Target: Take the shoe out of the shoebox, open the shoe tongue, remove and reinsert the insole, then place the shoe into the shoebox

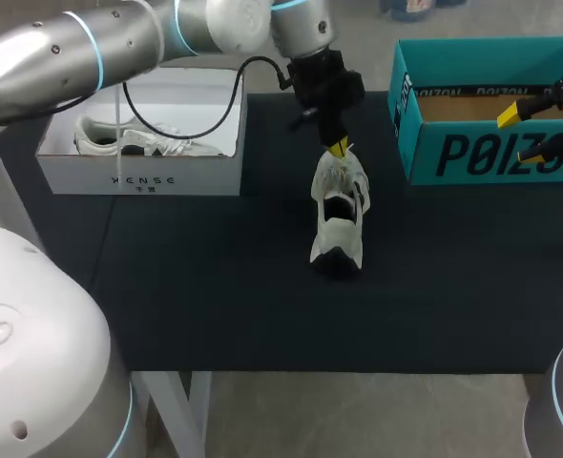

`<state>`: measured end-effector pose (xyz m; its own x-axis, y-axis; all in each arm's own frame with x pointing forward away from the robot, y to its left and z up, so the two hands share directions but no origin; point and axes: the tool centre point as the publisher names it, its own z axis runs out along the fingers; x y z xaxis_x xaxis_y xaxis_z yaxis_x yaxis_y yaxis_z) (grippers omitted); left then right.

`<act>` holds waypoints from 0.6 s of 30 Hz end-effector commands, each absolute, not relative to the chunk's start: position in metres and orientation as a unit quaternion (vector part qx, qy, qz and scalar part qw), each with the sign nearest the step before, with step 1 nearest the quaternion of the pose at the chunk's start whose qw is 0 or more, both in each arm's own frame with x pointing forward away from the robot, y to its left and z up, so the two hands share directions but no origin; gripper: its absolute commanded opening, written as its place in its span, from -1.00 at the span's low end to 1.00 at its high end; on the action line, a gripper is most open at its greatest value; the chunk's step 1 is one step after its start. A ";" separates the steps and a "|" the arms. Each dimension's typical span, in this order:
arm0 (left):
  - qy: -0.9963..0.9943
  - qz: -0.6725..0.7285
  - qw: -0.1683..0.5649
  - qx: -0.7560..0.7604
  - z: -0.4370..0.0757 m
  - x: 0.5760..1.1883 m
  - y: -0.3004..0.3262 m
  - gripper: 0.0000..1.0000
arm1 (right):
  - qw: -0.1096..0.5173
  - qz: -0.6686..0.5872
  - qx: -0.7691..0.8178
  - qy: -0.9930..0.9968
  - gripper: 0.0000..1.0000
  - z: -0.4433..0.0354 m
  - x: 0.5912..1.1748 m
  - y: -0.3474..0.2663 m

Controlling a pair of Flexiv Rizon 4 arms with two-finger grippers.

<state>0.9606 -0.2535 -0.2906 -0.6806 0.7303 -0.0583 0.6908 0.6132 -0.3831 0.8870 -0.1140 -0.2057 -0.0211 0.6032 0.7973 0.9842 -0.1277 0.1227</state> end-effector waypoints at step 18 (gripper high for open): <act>-0.975 0.026 0.020 -0.220 -0.293 0.923 -0.229 -1.00 | 0.255 -0.372 -0.652 -0.609 1.00 -0.206 0.887 -0.114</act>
